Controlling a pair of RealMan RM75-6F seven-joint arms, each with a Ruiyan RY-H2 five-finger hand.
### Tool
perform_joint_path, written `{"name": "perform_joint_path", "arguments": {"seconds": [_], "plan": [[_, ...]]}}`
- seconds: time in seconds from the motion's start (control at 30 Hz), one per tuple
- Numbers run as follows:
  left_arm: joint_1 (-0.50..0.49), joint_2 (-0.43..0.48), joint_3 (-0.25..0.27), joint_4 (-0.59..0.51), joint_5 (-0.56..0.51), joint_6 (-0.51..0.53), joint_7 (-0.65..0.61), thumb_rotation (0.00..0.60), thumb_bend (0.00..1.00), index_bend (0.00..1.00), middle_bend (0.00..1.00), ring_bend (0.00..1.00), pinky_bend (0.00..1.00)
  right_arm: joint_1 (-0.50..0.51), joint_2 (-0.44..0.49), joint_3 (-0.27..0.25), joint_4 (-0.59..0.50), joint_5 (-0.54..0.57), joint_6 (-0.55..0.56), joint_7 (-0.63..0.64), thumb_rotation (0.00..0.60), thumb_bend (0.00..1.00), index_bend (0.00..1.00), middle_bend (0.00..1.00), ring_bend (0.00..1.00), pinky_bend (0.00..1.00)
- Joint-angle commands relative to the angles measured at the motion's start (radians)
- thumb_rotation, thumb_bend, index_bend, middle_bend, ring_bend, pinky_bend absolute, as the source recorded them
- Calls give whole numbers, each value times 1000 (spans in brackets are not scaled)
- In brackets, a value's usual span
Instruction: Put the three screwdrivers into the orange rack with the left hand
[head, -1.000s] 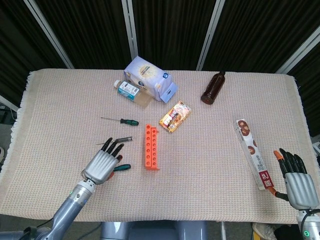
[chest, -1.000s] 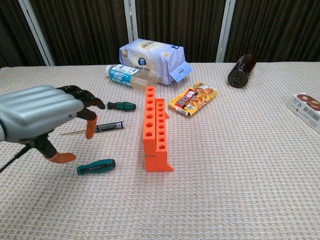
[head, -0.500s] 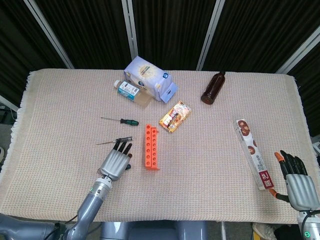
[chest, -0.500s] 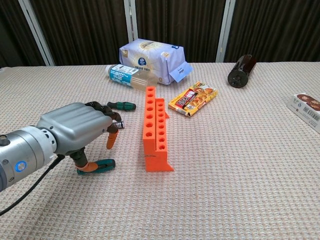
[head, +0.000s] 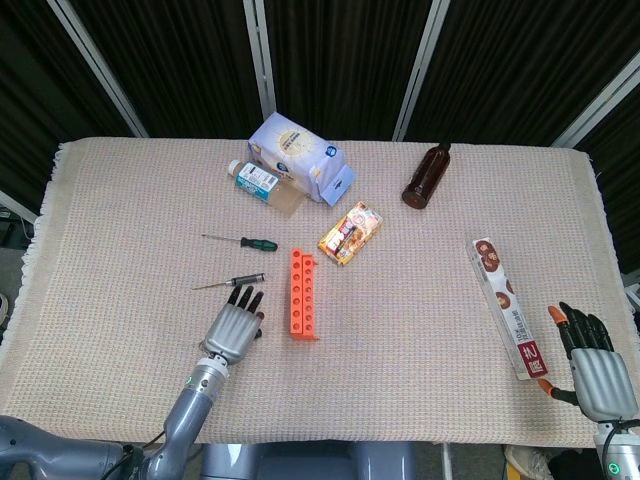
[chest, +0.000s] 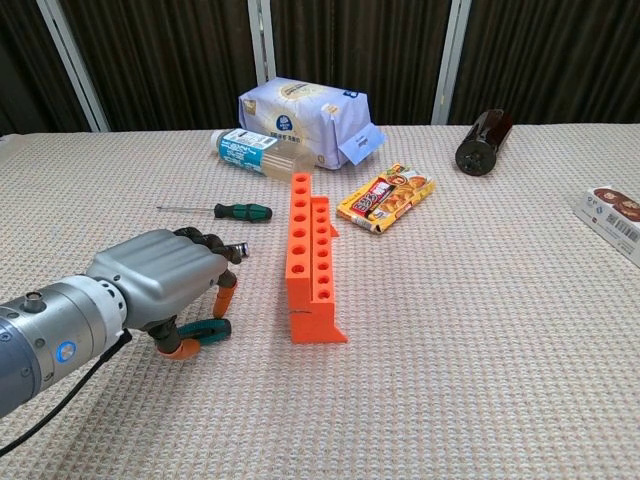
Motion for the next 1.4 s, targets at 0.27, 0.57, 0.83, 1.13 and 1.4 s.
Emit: {"name": "perform_joint_path", "arguments": {"seconds": [0.27,0.57,0.83,1.13,1.4], "plan": [[-17,-12,25,20,-12,13,-18,600,298,409,58,7,0,-2,0,-1,2,5,-3,5,600,0,20,0,0,12],[-17,-20,41,37,38,20,-81,600,344,493,71,31,0,-5,-1,-2,3,6,-2,6,600,0,20,0,0,14],[-13,-5,47,27,72,19,-139,600,461,608,116,53,0,-6,-3,-1,3,6,-1,7,600,0,20,0,0,16],[37,164,-4,-150,179,-28,-475,600,531,670,177,93,0,-5,-2,-1,2,-3,4,8,600,0,20,0,0,16],[93,400,-103,-298,260,-143,-905,600,530,672,211,104,0,-1,-6,1,7,-5,0,11,600,0,20,0,0,16]]}}
